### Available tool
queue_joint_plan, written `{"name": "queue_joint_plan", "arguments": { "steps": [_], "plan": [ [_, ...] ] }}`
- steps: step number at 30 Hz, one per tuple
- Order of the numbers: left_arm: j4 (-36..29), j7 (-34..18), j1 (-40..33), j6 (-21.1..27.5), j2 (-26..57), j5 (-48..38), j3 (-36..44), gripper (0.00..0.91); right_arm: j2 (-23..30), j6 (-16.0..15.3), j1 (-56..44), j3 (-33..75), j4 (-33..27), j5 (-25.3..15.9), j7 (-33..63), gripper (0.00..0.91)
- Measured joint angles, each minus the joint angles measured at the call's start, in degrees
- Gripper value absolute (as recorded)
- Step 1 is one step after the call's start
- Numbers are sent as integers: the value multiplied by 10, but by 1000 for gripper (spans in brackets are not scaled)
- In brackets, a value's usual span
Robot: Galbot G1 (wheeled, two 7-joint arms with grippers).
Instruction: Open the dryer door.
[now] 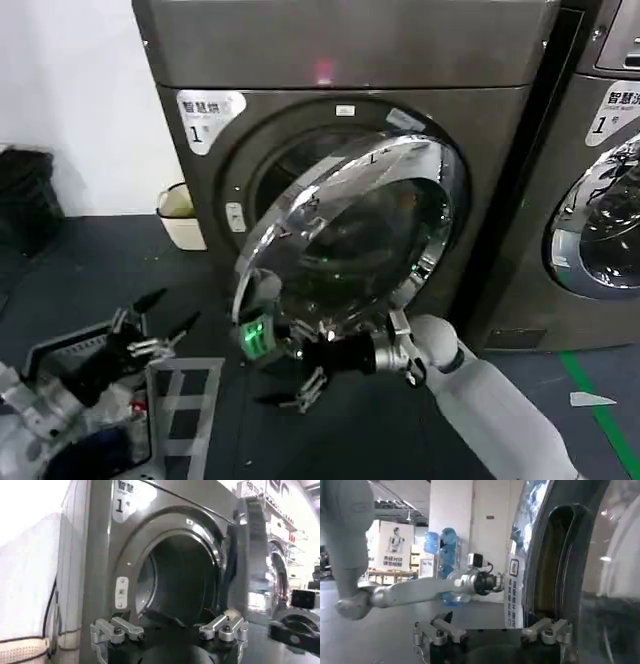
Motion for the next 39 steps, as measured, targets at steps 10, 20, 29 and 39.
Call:
{"name": "queue_joint_plan", "arguments": {
  "steps": [10,20,29,39],
  "plan": [
    [30,8,-56,-10,60,-40,46,907,-30,12,-40,30,13,-13,-42,907],
    [17,12,-92,-9,120,-80,113,907,-50,14,-74,69,-2,-17,-102,907],
    [2,8,-108,-11,151,-85,168,907,-61,21,-87,106,-31,-10,-105,907],
    [10,2,-141,-16,135,-88,249,907,-83,37,-122,184,-69,1,-132,907]
  ]
}}
